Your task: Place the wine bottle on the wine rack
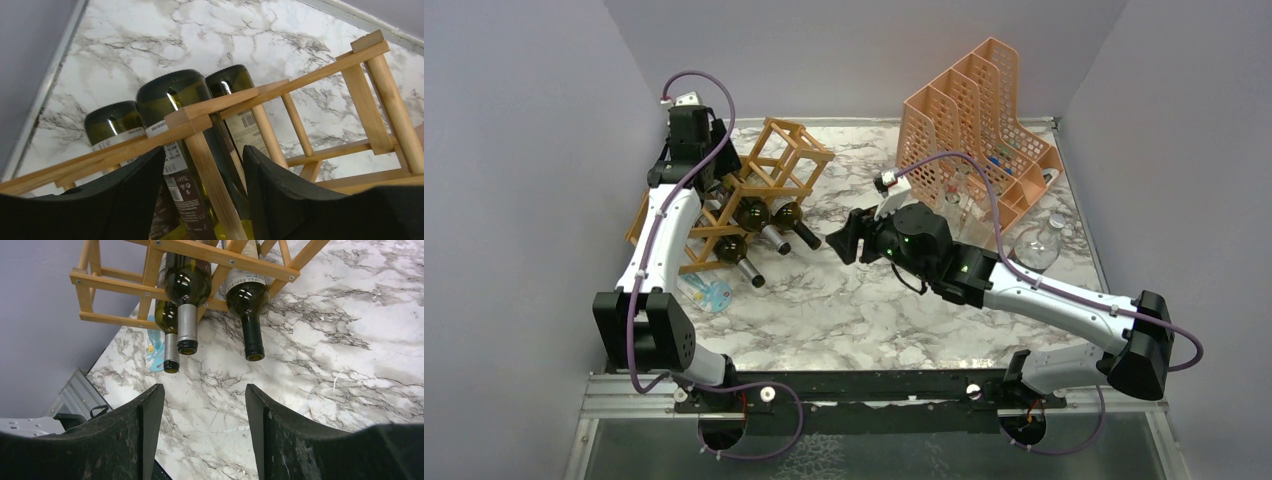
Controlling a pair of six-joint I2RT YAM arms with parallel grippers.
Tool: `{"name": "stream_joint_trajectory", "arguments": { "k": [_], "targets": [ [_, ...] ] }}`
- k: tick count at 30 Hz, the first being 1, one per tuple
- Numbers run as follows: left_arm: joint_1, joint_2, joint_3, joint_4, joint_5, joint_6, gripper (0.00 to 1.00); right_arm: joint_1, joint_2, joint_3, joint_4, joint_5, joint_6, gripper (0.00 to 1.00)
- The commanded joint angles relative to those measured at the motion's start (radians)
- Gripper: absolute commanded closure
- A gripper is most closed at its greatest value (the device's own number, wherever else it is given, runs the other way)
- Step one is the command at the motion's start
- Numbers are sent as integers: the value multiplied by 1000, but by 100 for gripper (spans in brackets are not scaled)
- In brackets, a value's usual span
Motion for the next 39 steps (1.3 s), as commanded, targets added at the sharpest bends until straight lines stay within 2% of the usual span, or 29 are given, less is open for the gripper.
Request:
{"name": "stream_joint_trajectory", "arguments": {
  "k": [1, 8, 13, 16, 22, 25, 28, 32, 37, 39],
  "targets": [
    [2, 4, 27, -12, 51, -38, 42, -2, -29, -14, 16, 43, -28, 37],
    [2, 0, 5, -8, 178, -34, 64, -3, -31, -12, 11, 68, -37, 37],
    [1, -11, -27, 2, 305, -36, 75, -3, -32, 1, -14, 101, -43, 38],
    [0, -18, -37, 19, 377, -48, 78, -2, -31, 17, -44, 151, -51, 38],
    [-15, -20, -42, 63, 438, -111, 78, -3, -18, 89, -136, 275, -98, 38],
    [-19, -11, -43, 77, 444, -134, 71, -3, -20, 131, -183, 341, -127, 38],
    [-19, -16, -42, 75, 414, -119, 54, -5, -34, 156, -221, 417, -167, 37],
    [-18, -54, -38, 53, 331, -61, 37, -11, -53, 165, -265, 537, -234, 34],
    [-18, -112, -22, 1, 264, 5, 27, -84, -57, 181, -328, 592, -268, 31],
    [-18, -144, -24, -14, 247, 23, 27, -138, -59, 185, -350, 583, -268, 30]
  ]
}}
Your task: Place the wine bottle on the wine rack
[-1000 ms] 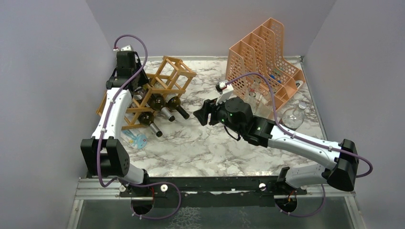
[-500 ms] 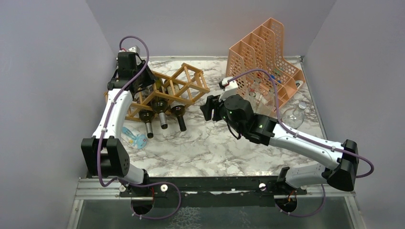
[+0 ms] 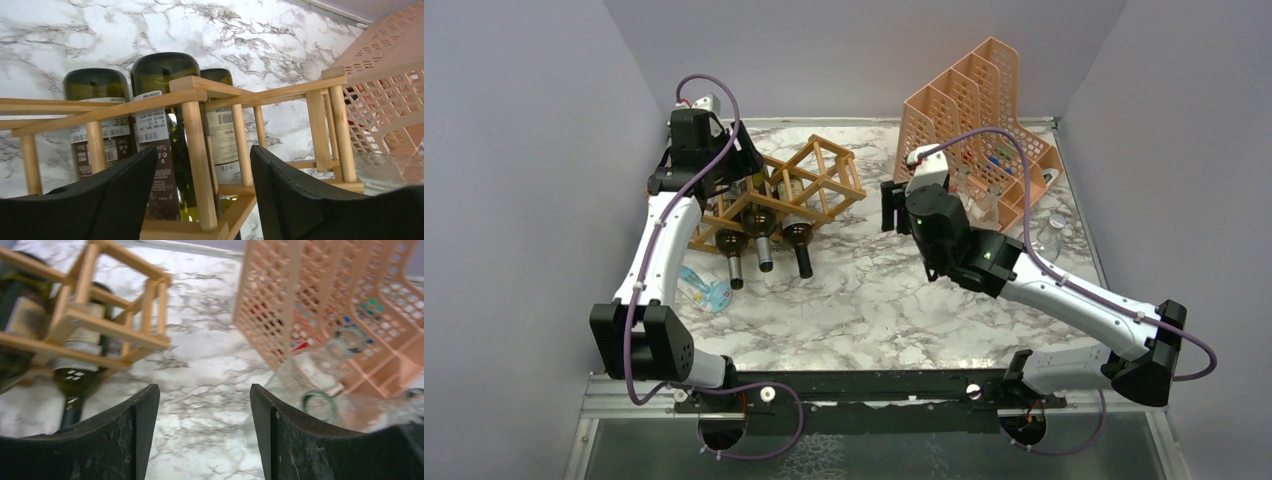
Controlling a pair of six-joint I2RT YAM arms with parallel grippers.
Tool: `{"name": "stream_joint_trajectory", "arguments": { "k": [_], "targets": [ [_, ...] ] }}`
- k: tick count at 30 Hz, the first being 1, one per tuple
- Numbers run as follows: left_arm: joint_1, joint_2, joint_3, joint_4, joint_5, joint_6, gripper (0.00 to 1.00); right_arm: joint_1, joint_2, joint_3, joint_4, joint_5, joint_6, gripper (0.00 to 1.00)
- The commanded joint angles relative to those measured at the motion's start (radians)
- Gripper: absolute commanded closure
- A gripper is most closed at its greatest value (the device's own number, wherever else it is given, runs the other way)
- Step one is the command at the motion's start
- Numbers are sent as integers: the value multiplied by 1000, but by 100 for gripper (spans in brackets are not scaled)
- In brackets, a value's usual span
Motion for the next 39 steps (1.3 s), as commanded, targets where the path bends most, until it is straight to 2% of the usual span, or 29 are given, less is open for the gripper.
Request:
{"name": "stream_joint_trajectory", "arguments": {
  "k": [1, 8, 15, 22, 28, 34, 39],
  "targets": [
    [1, -108, 14, -40, -73, 77, 27, -100, -24, 40, -81, 66, -33, 30],
    [-1, -225, 16, -54, -21, 135, 26, -212, -25, 5, -146, 6, 16, 30],
    [-48, -254, 28, -20, 197, 190, 26, -260, -1, -49, -155, -74, 53, 36],
    [-198, -262, -4, 29, 281, 252, 26, -280, 16, -66, -144, -74, 38, 56],
    [-294, -256, -61, 85, 358, 261, 26, -280, -25, -80, -86, -119, -37, 82],
    [-345, -269, -153, 228, 401, 210, 25, -280, -114, -70, -37, -245, -81, 92],
    [-414, -280, -278, 417, 405, 165, 24, -281, -169, -55, -32, -386, -68, 97]
  ]
}}
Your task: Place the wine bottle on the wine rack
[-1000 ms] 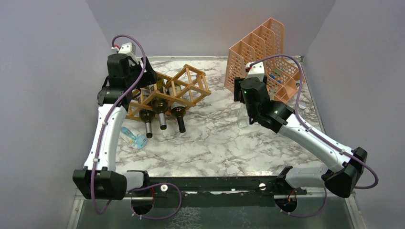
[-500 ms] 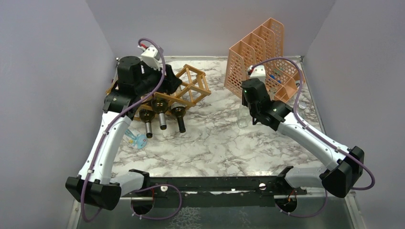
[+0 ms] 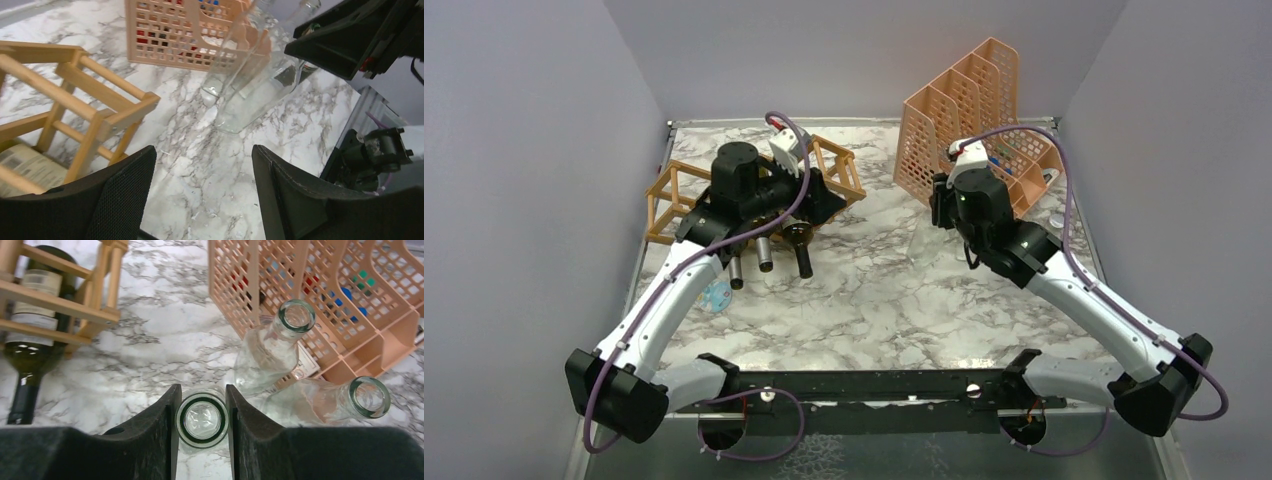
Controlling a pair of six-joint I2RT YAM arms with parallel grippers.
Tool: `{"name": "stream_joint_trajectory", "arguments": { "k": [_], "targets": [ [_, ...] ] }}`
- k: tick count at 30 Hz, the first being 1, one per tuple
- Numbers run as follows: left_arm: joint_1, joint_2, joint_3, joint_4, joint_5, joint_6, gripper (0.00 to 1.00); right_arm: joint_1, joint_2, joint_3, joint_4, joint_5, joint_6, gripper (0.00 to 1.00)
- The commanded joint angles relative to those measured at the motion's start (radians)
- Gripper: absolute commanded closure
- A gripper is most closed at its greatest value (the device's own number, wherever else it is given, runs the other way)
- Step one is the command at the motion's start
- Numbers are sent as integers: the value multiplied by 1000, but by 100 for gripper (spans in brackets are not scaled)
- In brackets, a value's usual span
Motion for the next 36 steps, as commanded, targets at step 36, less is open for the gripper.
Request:
{"name": "stream_joint_trajectory", "arguments": {
  "k": [36],
  "targets": [
    [-348, 136, -334, 735, 153, 270, 1, -2, -187, 124, 125, -514, 84, 99]
  ]
}}
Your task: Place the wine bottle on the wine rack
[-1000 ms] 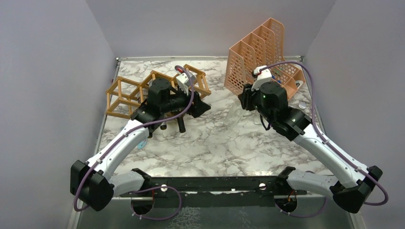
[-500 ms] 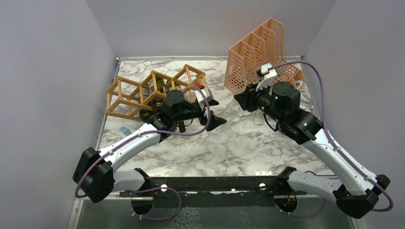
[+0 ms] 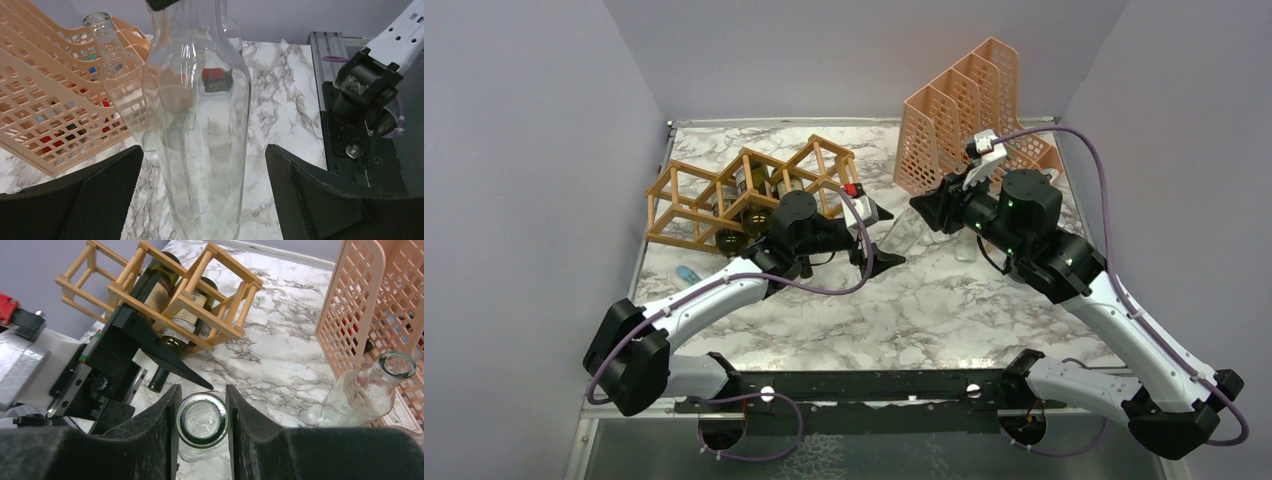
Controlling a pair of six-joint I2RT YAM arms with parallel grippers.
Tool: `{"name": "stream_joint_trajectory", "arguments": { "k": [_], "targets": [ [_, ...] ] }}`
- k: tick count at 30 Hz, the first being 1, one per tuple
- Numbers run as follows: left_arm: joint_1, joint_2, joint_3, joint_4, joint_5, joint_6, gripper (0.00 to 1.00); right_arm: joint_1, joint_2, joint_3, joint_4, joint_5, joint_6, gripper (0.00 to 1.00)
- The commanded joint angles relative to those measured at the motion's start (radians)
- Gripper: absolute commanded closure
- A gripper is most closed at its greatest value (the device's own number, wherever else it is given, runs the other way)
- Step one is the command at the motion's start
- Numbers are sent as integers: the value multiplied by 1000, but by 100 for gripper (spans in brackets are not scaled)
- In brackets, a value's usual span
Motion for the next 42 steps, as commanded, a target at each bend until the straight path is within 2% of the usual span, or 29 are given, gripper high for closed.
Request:
{"name": "stream_joint_trajectory", "arguments": {
  "k": [1, 6, 13, 17, 18, 20, 23, 26, 37, 42],
  "targets": [
    [-5, 34, -6, 52, 23, 11, 1, -2, -38, 53, 109, -65, 26, 99],
    [-6, 64, 3, 77, 53, -16, 4, -2, -58, 41, 119, -112, 26, 99],
    [-5, 42, -18, 83, 78, 18, 36, -2, -107, 5, 105, -163, -15, 99],
    [-5, 40, -18, 85, 79, 32, 62, -2, -131, -6, 97, -194, -32, 98],
    [-5, 40, -15, 85, 77, 39, 73, -2, -134, -2, 89, -202, -34, 93],
    [-6, 40, -3, 85, 42, 53, 100, -2, -135, 12, 62, -207, -32, 66],
    [-6, 40, 16, 84, -22, 115, 100, -2, -139, 31, 5, -187, -31, 44],
    [-5, 33, 22, 85, -31, 278, 100, -2, -136, 73, -82, -119, -16, 36],
    [-9, 48, 99, 83, -92, 941, 100, -2, -123, 209, -352, -44, -1, 33],
    [-10, 118, 239, 83, -75, 1164, 100, -2, -82, 240, -422, -101, -28, 32]
  ]
}}
